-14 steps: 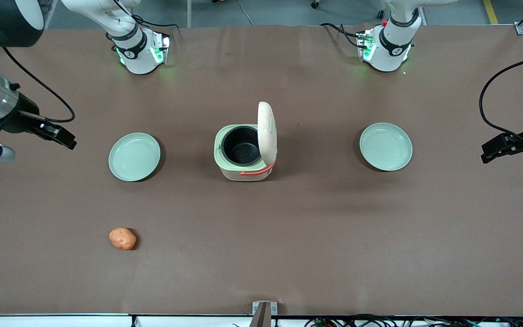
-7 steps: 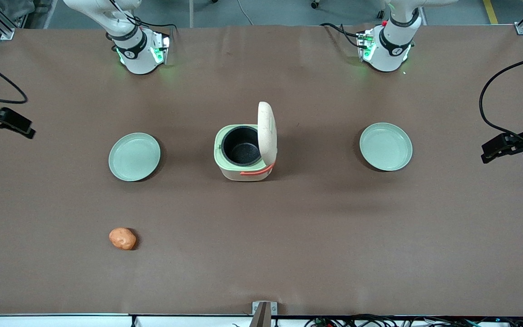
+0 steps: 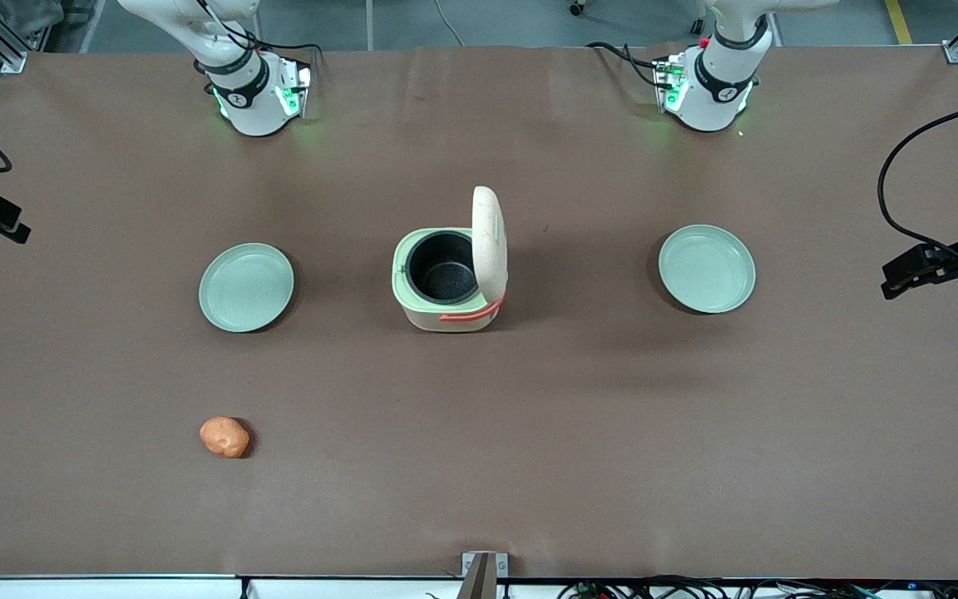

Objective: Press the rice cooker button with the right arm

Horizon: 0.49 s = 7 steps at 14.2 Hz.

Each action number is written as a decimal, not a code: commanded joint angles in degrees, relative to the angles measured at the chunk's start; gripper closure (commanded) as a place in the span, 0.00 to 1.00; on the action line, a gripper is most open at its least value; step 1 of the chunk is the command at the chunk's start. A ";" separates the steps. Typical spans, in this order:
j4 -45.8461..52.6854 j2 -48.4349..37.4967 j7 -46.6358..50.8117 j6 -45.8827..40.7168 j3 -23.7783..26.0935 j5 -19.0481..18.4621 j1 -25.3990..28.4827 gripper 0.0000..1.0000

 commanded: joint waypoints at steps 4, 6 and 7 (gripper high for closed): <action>-0.56 -0.53 -2.63 0.63 2.24 2.39 -5.09 0.00; -0.65 -0.53 -3.71 1.15 2.15 2.93 -5.45 0.00; -0.65 -0.62 -3.62 1.15 2.07 2.84 -4.93 0.00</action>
